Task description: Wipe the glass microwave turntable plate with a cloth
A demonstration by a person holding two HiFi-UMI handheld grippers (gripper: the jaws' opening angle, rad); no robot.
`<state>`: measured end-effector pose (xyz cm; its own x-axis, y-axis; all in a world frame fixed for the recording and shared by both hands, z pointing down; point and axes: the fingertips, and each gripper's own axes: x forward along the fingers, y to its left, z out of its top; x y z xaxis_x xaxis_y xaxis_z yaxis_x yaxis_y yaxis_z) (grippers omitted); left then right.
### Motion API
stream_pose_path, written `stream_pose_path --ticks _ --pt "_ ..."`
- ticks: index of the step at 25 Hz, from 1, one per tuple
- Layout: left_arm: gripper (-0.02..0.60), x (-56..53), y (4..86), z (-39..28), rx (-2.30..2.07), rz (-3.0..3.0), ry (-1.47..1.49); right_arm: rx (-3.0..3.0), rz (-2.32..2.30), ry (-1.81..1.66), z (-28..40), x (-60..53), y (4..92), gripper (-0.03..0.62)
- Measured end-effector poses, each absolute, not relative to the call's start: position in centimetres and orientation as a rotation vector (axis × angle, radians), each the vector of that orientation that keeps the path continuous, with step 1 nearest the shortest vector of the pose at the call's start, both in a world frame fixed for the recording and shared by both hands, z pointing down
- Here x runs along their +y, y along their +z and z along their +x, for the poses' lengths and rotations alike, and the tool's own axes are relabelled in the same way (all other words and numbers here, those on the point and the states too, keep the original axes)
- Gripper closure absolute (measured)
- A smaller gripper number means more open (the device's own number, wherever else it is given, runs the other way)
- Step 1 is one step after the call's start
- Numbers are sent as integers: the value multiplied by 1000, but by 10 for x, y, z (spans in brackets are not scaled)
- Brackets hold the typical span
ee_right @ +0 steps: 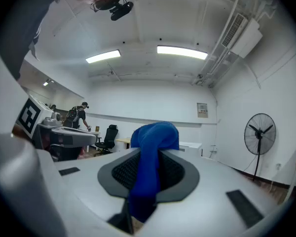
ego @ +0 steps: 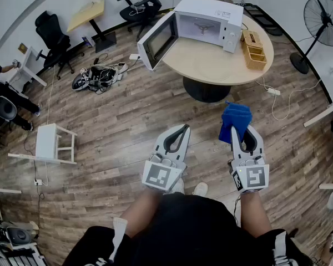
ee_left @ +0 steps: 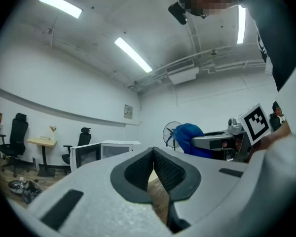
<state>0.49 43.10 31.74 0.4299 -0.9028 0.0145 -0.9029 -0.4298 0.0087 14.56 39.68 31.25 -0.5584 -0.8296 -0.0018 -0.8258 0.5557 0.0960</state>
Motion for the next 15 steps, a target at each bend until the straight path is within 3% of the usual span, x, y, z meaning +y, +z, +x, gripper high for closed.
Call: stream_pose_path --ticks 15 --pt "575 406 314 -33 -1655 2677 -67 -2730 1477 -164 105 384 307 517"
